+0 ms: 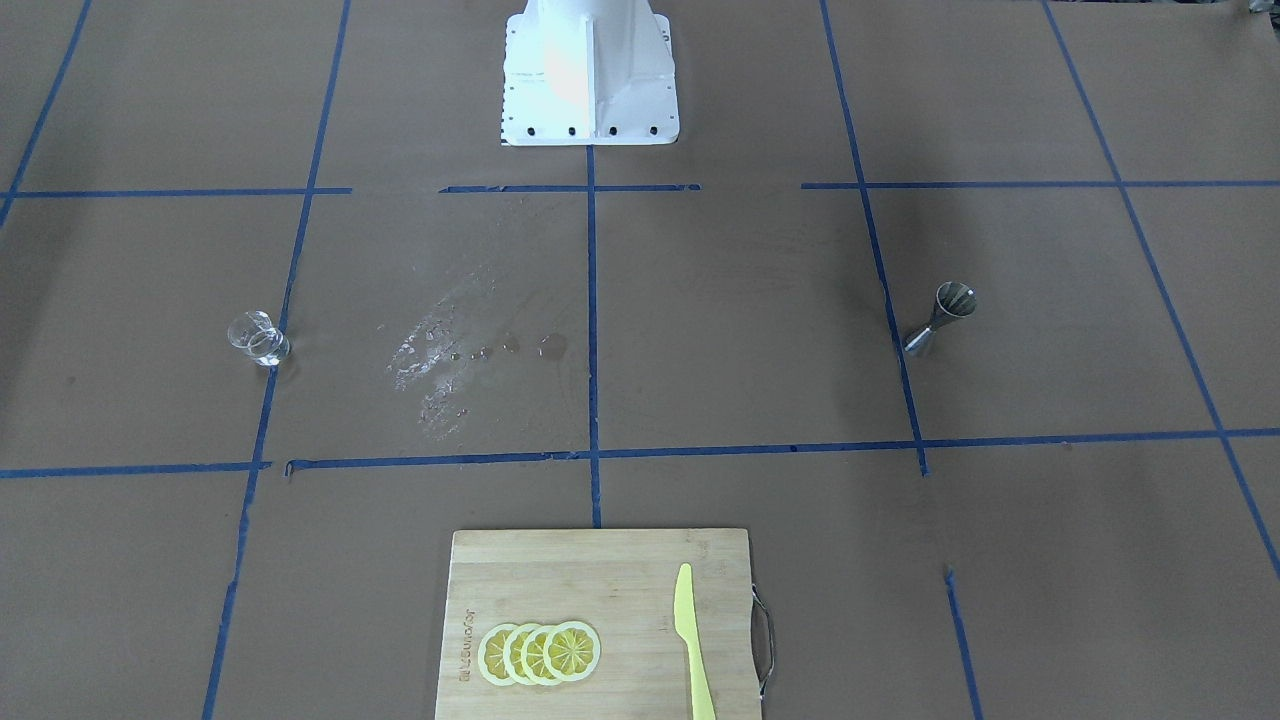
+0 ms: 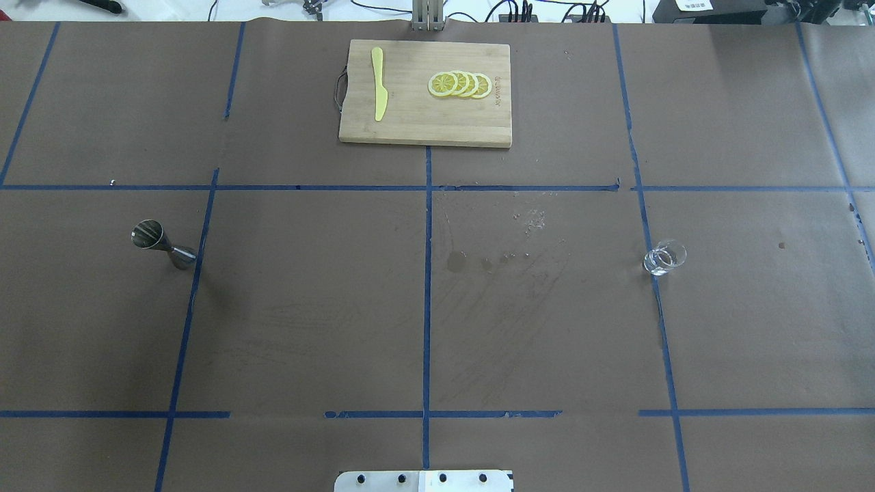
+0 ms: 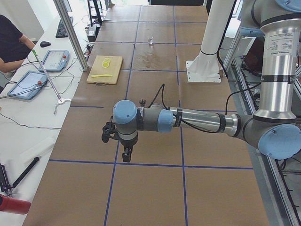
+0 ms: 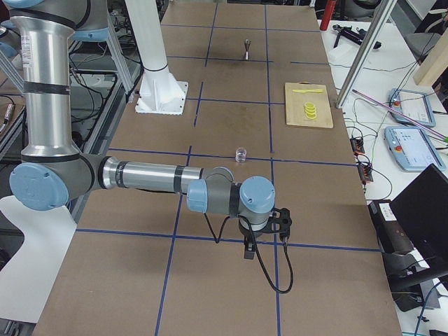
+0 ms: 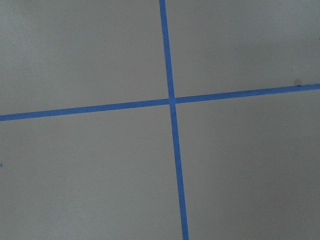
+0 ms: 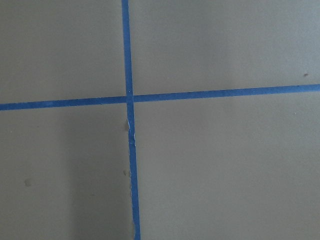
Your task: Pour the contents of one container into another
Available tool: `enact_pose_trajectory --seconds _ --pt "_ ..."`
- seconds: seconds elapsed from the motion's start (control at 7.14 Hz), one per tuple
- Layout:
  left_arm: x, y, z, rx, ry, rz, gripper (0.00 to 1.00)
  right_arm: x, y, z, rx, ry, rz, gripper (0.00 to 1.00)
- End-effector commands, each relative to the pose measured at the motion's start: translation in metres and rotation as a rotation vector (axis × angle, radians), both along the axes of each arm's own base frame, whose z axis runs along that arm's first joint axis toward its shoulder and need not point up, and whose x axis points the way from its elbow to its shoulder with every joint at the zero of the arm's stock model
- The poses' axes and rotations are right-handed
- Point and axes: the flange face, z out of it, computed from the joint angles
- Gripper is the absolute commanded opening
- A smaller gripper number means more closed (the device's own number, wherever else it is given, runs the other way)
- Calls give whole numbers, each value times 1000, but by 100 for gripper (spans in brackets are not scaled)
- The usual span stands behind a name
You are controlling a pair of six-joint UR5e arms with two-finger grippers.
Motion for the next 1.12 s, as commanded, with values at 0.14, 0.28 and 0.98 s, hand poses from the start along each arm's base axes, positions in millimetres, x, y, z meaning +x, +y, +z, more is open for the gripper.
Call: enact_pose_trajectory --seconds 0.14,0.28,0.98 --pt "2 -6 -26 50 1 1 100 -1 -1 -4 6 -2 2 100" --pt "9 -6 -51 88 56 11 100 -2 -2 -9 15 -1 -1 100" --pt "112 41 -205 151 110 9 100 -14 -7 -29 49 2 -20 100"
